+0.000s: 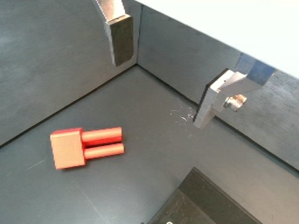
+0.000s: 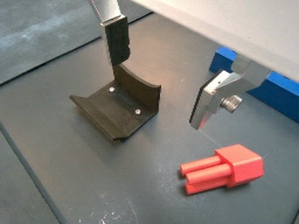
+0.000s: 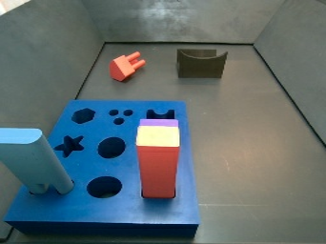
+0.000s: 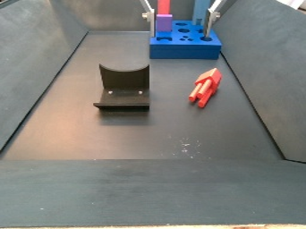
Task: Pick up the 3 prong object. Move up. Place the 3 prong object on the fixture. Regrasp the 3 prong object. Move to above the board. Insert the 3 prong object.
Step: Pick up the 3 prong object.
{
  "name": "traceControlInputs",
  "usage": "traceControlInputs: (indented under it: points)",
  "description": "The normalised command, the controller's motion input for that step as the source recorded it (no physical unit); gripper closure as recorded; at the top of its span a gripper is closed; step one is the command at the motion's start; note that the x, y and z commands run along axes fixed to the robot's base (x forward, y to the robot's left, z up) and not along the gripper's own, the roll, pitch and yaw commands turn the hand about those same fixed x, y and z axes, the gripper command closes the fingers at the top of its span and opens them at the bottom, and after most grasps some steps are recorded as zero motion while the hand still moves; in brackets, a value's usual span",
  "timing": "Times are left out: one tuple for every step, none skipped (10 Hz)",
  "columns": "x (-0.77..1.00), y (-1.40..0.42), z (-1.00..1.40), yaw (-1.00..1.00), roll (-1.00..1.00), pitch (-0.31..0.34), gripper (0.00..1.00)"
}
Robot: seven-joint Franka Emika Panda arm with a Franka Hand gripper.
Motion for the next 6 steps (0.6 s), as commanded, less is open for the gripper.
traceControlInputs:
  points:
    - [0.00, 0.18, -0.17, -0.45, 0.00, -0.001, 0.00]
    - [-0.01, 0.00, -0.40, -1.00, 0.00, -0.067, 0.00]
    - [-0.05, 0.04, -0.41, -0.96, 0.00, -0.060, 0.00]
    - [-0.12, 0.04, -0.46, -0.95, 0.01, -0.056, 0.00]
    - [-0.19, 0.03, -0.52, -0.95, 0.03, -0.054, 0.00]
    - [-0.19, 0.03, -0.53, -0.95, 0.02, -0.050, 0.00]
